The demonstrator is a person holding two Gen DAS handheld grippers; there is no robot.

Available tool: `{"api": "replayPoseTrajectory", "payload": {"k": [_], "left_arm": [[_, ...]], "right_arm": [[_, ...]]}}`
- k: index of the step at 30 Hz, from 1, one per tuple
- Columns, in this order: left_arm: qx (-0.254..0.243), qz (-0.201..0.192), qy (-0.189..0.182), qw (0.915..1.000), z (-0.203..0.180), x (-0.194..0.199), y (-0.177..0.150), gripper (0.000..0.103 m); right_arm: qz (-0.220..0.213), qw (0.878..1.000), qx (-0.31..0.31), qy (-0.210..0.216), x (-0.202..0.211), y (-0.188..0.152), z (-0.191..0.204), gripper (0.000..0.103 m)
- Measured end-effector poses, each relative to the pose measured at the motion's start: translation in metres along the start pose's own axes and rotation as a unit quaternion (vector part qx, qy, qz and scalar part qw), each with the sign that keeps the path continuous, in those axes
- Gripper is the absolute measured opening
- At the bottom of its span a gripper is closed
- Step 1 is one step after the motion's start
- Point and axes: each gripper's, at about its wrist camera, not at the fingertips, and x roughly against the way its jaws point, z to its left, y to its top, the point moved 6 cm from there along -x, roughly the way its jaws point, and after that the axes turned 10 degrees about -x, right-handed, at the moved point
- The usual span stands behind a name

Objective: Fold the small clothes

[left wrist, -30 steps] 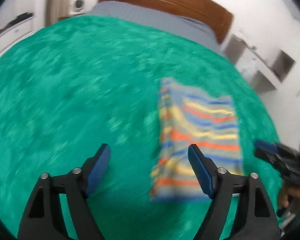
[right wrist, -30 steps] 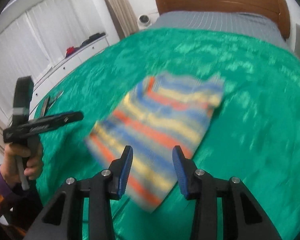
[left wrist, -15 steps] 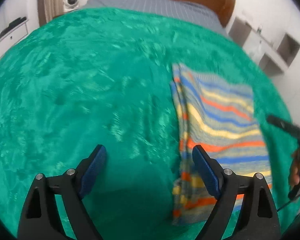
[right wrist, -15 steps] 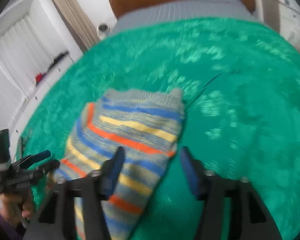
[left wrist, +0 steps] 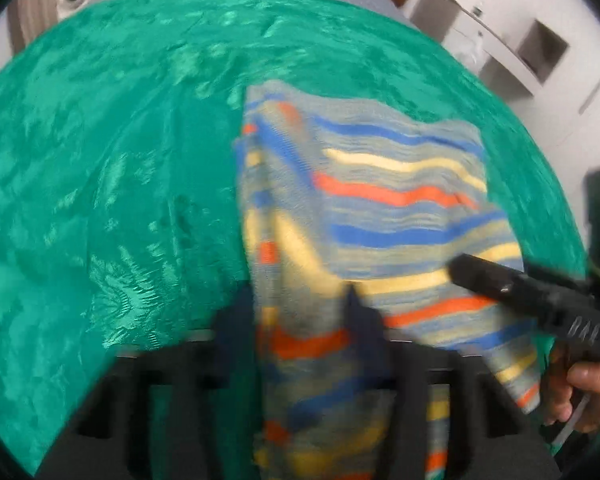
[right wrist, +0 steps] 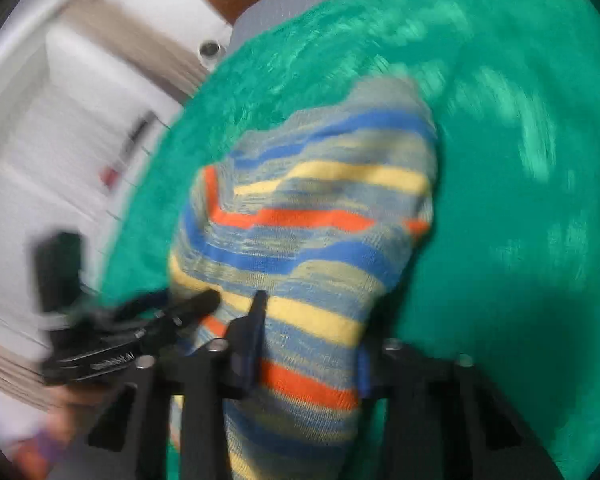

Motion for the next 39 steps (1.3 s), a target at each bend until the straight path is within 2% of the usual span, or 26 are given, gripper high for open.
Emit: {"api": "replayPoseTrajectory", "payload": {"k": [1, 2, 4, 5, 8, 11, 12, 13, 14, 15, 16, 17, 19, 20, 22, 24, 26, 30, 32, 36, 39], "left_arm": [[-0.007, -0.004, 0.012, 0.9999, -0.003, 0.007, 0.003, 0.018], [-0.009, -0.01, 0.01, 0.9999, -0.004, 0.015, 0.005, 0.016], [-0.002, -0.032, -0.009, 0.9994, -0.007, 0.034, 0.011, 0.015], [0.001, -0.045, -0.02, 0.9988, -0.009, 0.044, 0.016, 0.015], [-0.01, -0.086, -0.021, 0.996, -0.023, 0.074, 0.035, 0.015], [-0.026, -0.114, -0.011, 0.9931, -0.036, 0.09, 0.052, 0.018], [-0.034, -0.109, -0.001, 0.9935, -0.04, 0.086, 0.052, 0.027], [-0.039, -0.097, 0.006, 0.9945, -0.042, 0.079, 0.051, 0.052], [-0.042, -0.08, 0.021, 0.9957, -0.042, 0.07, 0.045, 0.067], [-0.043, -0.065, 0.053, 0.9956, -0.04, 0.062, 0.033, 0.082], [-0.045, -0.063, 0.073, 0.9943, -0.039, 0.06, 0.021, 0.083], [-0.051, -0.065, 0.082, 0.9932, -0.04, 0.062, 0.01, 0.083], [-0.064, -0.071, 0.101, 0.9903, -0.046, 0.072, -0.017, 0.088], [-0.074, -0.077, 0.122, 0.9867, -0.052, 0.082, -0.031, 0.092], [-0.093, -0.095, 0.16, 0.9782, -0.064, 0.105, -0.052, 0.101], [-0.107, -0.111, 0.189, 0.9698, -0.079, 0.131, -0.068, 0.102], [-0.103, -0.12, 0.199, 0.9671, -0.087, 0.144, -0.069, 0.102], [-0.069, -0.141, 0.221, 0.9626, -0.101, 0.185, -0.083, 0.103], [-0.059, -0.147, 0.215, 0.9638, -0.108, 0.199, -0.091, 0.103], [-0.034, -0.144, 0.186, 0.9712, -0.118, 0.218, -0.104, 0.103], [-0.034, -0.152, 0.191, 0.9691, -0.124, 0.23, -0.109, 0.103]], "right_arm": [[-0.014, 0.998, 0.055, -0.031, 0.004, -0.003, 0.016, 0.028], [-0.03, 0.992, 0.111, -0.054, 0.011, -0.007, 0.035, 0.026], [-0.053, 0.984, 0.161, -0.058, 0.028, -0.011, 0.059, 0.025], [-0.065, 0.981, 0.175, -0.056, 0.039, -0.01, 0.068, 0.025], [-0.099, 0.974, 0.199, -0.042, 0.072, -0.003, 0.088, 0.025], [-0.121, 0.975, 0.183, -0.029, 0.1, 0.014, 0.086, 0.025], [-0.12, 0.979, 0.165, -0.023, 0.105, 0.021, 0.078, 0.025], [-0.111, 0.983, 0.147, -0.02, 0.106, 0.026, 0.068, 0.029], [-0.096, 0.987, 0.124, -0.025, 0.107, 0.028, 0.051, 0.039], [-0.083, 0.99, 0.101, -0.045, 0.106, 0.028, 0.03, 0.047], [-0.078, 0.99, 0.085, -0.075, 0.105, 0.026, 0.01, 0.065], [-0.074, 0.989, 0.077, -0.102, 0.107, 0.019, -0.007, 0.075], [-0.067, 0.986, 0.075, -0.135, 0.119, -0.005, -0.034, 0.079], [-0.065, 0.983, 0.077, -0.15, 0.126, -0.018, -0.043, 0.087], [-0.065, 0.978, 0.086, -0.18, 0.147, -0.05, -0.055, 0.092], [-0.07, 0.974, 0.097, -0.192, 0.167, -0.075, -0.052, 0.093], [-0.075, 0.971, 0.108, -0.199, 0.185, -0.094, -0.044, 0.1], [-0.113, 0.965, 0.126, -0.2, 0.218, -0.126, -0.005, 0.102], [-0.127, 0.963, 0.12, -0.203, 0.228, -0.131, 0.009, 0.103], [-0.138, 0.963, 0.111, -0.205, 0.24, -0.149, 0.031, 0.103], [-0.141, 0.962, 0.116, -0.204, 0.248, -0.163, 0.045, 0.103]]}}
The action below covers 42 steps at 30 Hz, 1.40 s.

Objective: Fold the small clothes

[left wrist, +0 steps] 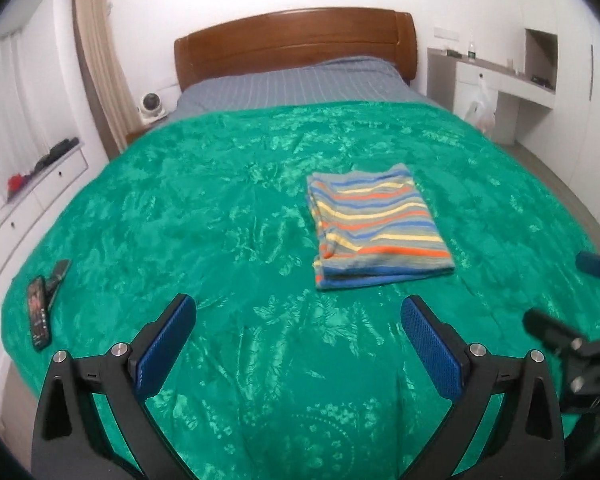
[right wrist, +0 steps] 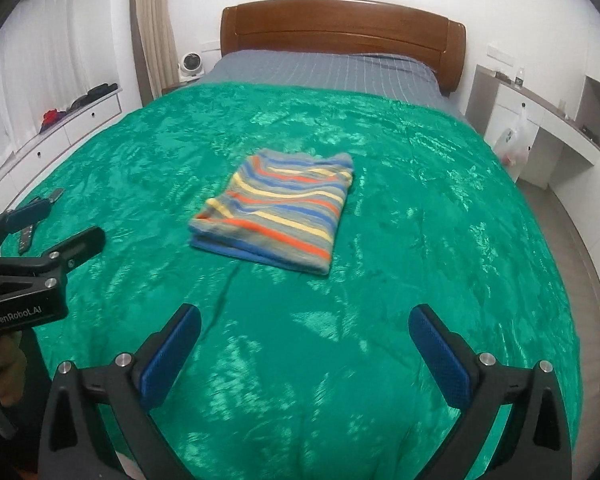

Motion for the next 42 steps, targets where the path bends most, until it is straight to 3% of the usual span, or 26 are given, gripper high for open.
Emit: {"api": "replayPoseTrajectory", "payload": {"k": [11, 21, 26, 30, 34, 35, 37, 42], "left_arm": [[-0.013, -0.002, 0.006, 0.9999, -0.004, 0.025, -0.015, 0.103], [-0.007, 0.002, -0.005, 1.0, -0.005, 0.026, -0.025, 0.103], [0.015, 0.057, -0.039, 0.9975, -0.015, -0.02, -0.067, 0.103], [0.004, 0.108, -0.035, 0.9935, -0.031, -0.059, -0.115, 0.103], [0.0, 0.153, -0.059, 0.9864, -0.046, -0.084, -0.151, 0.103], [0.01, 0.144, -0.062, 0.9876, -0.047, -0.084, -0.155, 0.103], [0.015, 0.127, -0.062, 0.9898, -0.047, -0.081, -0.157, 0.103], [0.018, 0.122, -0.063, 0.9904, -0.048, -0.078, -0.158, 0.103]], "right_arm": [[-0.006, 1.0, 0.011, -0.004, 0.033, -0.019, 0.024, 0.103], [-0.004, 1.0, 0.011, -0.011, 0.038, -0.024, 0.023, 0.103], [0.001, 1.0, -0.011, -0.011, 0.005, -0.044, 0.007, 0.103], [0.021, 0.999, -0.021, -0.02, -0.04, -0.085, -0.008, 0.103], [0.055, 0.998, -0.02, -0.038, -0.072, -0.126, -0.018, 0.103], [0.068, 0.997, -0.024, -0.038, -0.081, -0.138, -0.021, 0.103], [0.051, 0.998, -0.021, -0.039, -0.081, -0.143, -0.021, 0.103], [0.046, 0.998, -0.022, -0.042, -0.083, -0.144, -0.021, 0.103]]}}
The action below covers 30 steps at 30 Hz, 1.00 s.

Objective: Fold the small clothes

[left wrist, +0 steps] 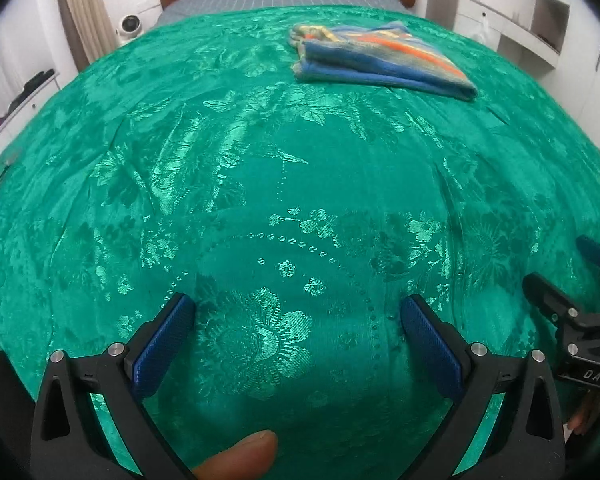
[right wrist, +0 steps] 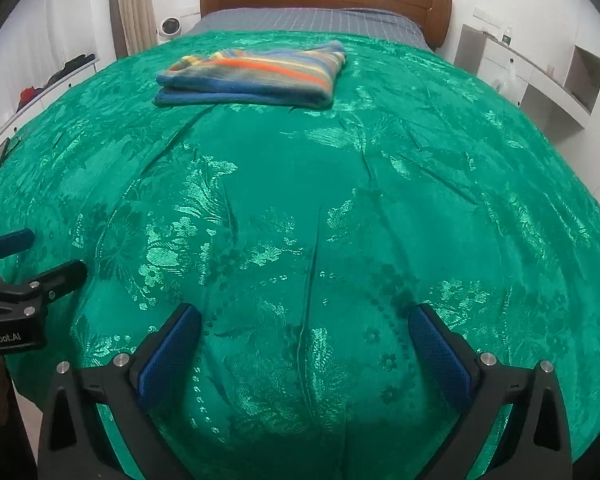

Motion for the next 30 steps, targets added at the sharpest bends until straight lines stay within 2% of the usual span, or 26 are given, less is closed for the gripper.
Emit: {"api": "replayPoseTrajectory", "payload": {"k": [8, 14, 30], "left_arm": [[0.0, -0.014, 0.008, 0.9999, 0.0015, -0.0002, -0.0049, 0.103], [-0.003, -0.015, 0.007, 0.9999, 0.0006, -0.0022, -0.0058, 0.103], [-0.017, -0.017, 0.009, 0.9997, -0.0026, -0.0043, -0.0059, 0.103]], "right_arm": [[-0.001, 1.0, -0.013, -0.009, 0.0025, -0.0026, 0.0, 0.103], [-0.02, 1.0, -0.002, -0.024, 0.0023, -0.0065, 0.003, 0.103], [-0.021, 0.999, -0.003, -0.026, -0.0018, -0.0073, 0.0028, 0.103]]}}
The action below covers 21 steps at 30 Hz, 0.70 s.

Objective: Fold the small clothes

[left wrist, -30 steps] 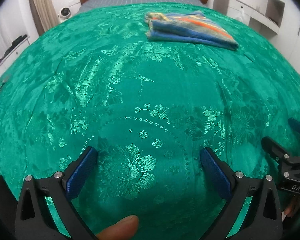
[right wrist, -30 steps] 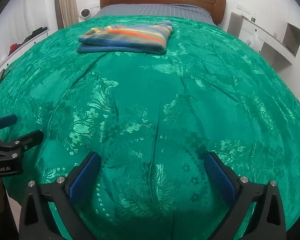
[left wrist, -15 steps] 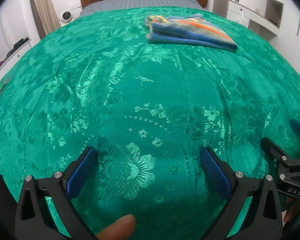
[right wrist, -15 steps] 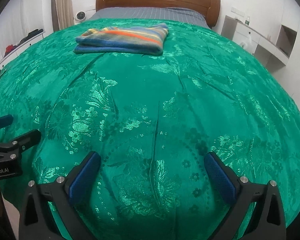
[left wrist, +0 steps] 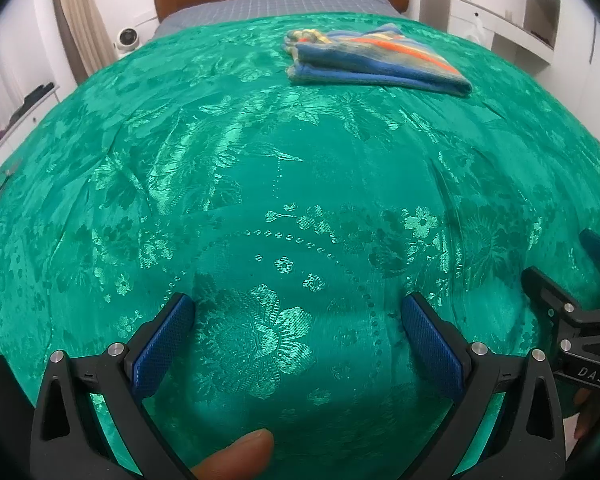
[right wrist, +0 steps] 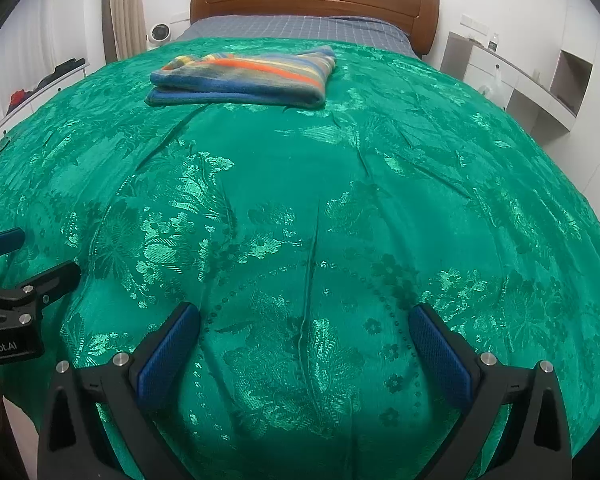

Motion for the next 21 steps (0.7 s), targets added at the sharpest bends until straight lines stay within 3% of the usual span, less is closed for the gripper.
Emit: {"api": "replayPoseTrajectory", "payload": {"k": [21], "left_arm": [[-0.001, -0.001, 0.002, 1.0, -0.002, 0.0, 0.0, 0.103]], "right_arm": [[0.021, 1.0, -0.002, -0.002, -0.0043, 0.0034, 0.0023, 0.103]]}}
